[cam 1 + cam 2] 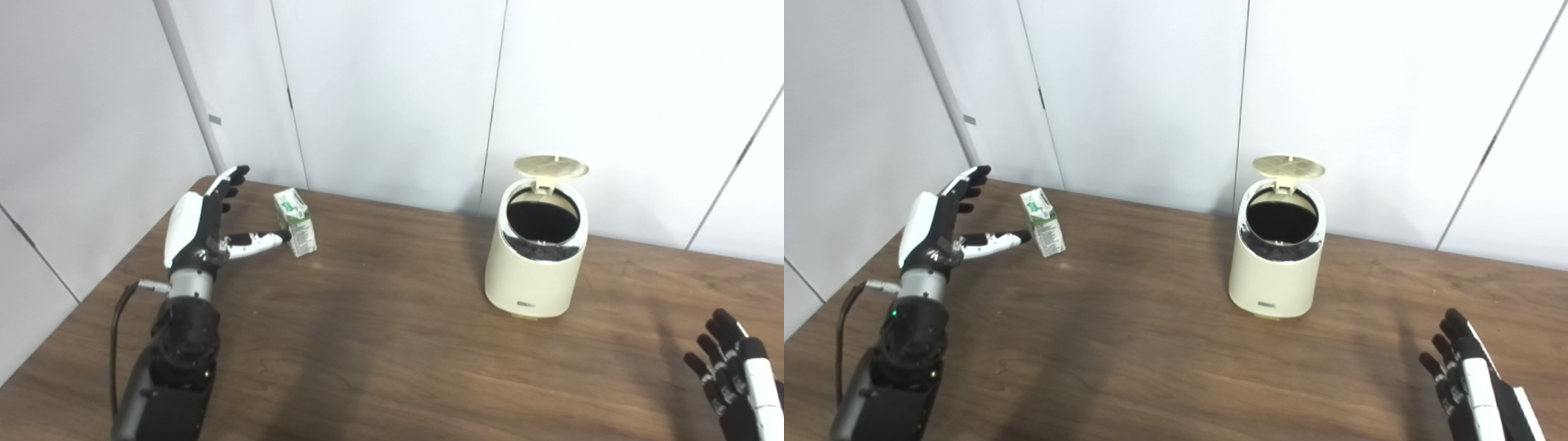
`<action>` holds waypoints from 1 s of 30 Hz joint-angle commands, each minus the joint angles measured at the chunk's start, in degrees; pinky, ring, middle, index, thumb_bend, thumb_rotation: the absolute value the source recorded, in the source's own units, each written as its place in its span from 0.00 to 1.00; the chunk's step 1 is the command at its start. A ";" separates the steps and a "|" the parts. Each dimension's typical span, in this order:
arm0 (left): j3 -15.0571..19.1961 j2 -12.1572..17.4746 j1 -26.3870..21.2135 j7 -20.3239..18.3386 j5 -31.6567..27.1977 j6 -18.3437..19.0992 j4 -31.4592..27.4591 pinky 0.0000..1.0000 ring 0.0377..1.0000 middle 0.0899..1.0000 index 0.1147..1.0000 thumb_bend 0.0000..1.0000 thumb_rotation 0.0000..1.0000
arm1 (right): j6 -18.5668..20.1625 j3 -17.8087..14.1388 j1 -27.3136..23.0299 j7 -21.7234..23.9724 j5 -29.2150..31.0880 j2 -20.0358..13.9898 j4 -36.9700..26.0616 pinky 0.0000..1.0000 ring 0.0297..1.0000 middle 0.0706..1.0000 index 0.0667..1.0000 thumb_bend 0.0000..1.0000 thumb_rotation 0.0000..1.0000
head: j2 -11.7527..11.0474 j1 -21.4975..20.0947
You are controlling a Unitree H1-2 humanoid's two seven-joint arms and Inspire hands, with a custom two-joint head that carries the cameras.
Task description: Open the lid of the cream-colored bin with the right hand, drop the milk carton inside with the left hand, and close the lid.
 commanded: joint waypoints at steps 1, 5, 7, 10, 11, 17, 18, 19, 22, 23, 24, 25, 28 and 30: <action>-0.14 2.08 -3.51 0.28 -0.30 -0.81 0.94 0.71 0.82 0.89 0.91 0.83 0.07 | -0.59 -0.25 -1.47 0.58 0.19 0.03 -2.39 0.92 0.97 0.98 0.94 0.59 0.78 | -0.16 -0.10; -1.47 2.68 -5.98 -0.29 0.31 0.29 4.26 0.68 0.80 0.89 0.90 0.89 0.12 | -0.69 -0.52 -1.53 0.98 1.10 0.14 -2.30 0.93 0.98 0.98 0.95 0.58 0.78 | -0.11 -0.02; -2.31 3.07 -7.21 -0.68 0.41 0.75 6.02 0.65 0.79 0.88 0.90 0.90 0.11 | -0.36 -0.50 -1.61 0.85 1.09 0.24 -2.49 0.93 0.98 0.98 0.95 0.58 0.78 | -0.06 -0.05; -3.58 3.70 -8.81 -1.12 0.40 1.20 8.73 0.67 0.80 0.89 0.91 0.91 0.14 | 0.18 -0.32 -1.52 0.60 0.60 0.31 -3.19 0.92 0.98 0.99 0.96 0.56 0.79 | -0.06 -0.05; -3.93 3.89 -9.31 -1.04 0.38 1.06 9.72 0.69 0.81 0.89 0.91 0.92 0.15 | 0.12 -0.28 -1.52 0.73 0.66 0.35 -3.20 0.92 0.98 0.98 0.95 0.55 0.79 | -0.23 -0.06; -5.04 4.60 -12.11 -1.62 -0.34 0.93 14.79 0.77 0.88 0.92 0.92 0.92 0.13 | 0.02 -0.39 -1.64 0.84 1.02 0.85 -3.15 0.92 0.98 0.98 0.95 0.54 0.79 | -0.25 -0.20; -5.20 4.69 -12.39 -1.72 -0.29 1.08 15.20 0.77 0.88 0.92 0.91 0.92 0.12 | -0.02 -0.39 -1.62 0.92 1.06 0.88 -3.18 0.92 0.98 0.99 0.96 0.54 0.79 | -0.34 -0.28; -5.44 4.84 -12.70 -1.96 -0.22 1.32 15.70 0.77 0.88 0.92 0.91 0.92 0.12 | 0.12 -0.37 -1.59 0.87 1.05 0.96 -3.41 0.92 0.98 0.99 0.96 0.53 0.79 | -0.32 -0.30; -6.19 5.30 -13.52 -1.99 0.06 1.09 17.46 0.78 0.89 0.91 0.91 0.93 0.14 | 0.62 -0.45 -1.52 0.52 0.94 1.23 -3.89 0.92 0.98 0.98 0.95 0.53 0.79 | -0.38 -0.31; -6.42 5.44 -13.77 -1.93 0.11 1.09 18.01 0.78 0.89 0.91 0.91 0.93 0.13 | 0.87 -0.47 -1.54 0.38 0.92 1.32 -4.06 0.91 0.98 0.98 0.95 0.51 0.79 | -0.32 -0.30; -6.68 5.60 -13.99 -1.77 0.18 0.83 18.69 0.78 0.89 0.91 0.90 0.93 0.13 | 1.10 -0.54 -1.55 0.35 1.08 1.43 -4.20 0.91 0.97 0.97 0.95 0.51 0.79 | -0.32 -0.30; -6.97 5.81 -14.16 -1.63 0.30 0.44 19.36 0.79 0.89 0.90 0.90 0.93 0.13 | 1.08 -0.63 -1.52 0.48 1.37 1.49 -4.16 0.91 0.97 0.97 0.95 0.50 0.79 | -0.32 -0.30; -8.07 6.51 -14.84 -1.27 0.88 -0.29 21.43 0.80 0.89 0.90 0.89 0.94 0.14 | 1.37 -0.75 -1.52 0.36 1.63 1.91 -4.37 0.91 0.96 0.97 0.95 0.51 0.78 | -0.34 -0.30; -8.61 6.75 -15.18 -1.04 1.01 -0.47 22.29 0.79 0.88 0.88 0.88 0.94 0.14 | 1.42 -0.65 -1.58 0.45 1.40 1.94 -4.33 0.91 0.97 0.97 0.95 0.51 0.78 | -0.35 -0.45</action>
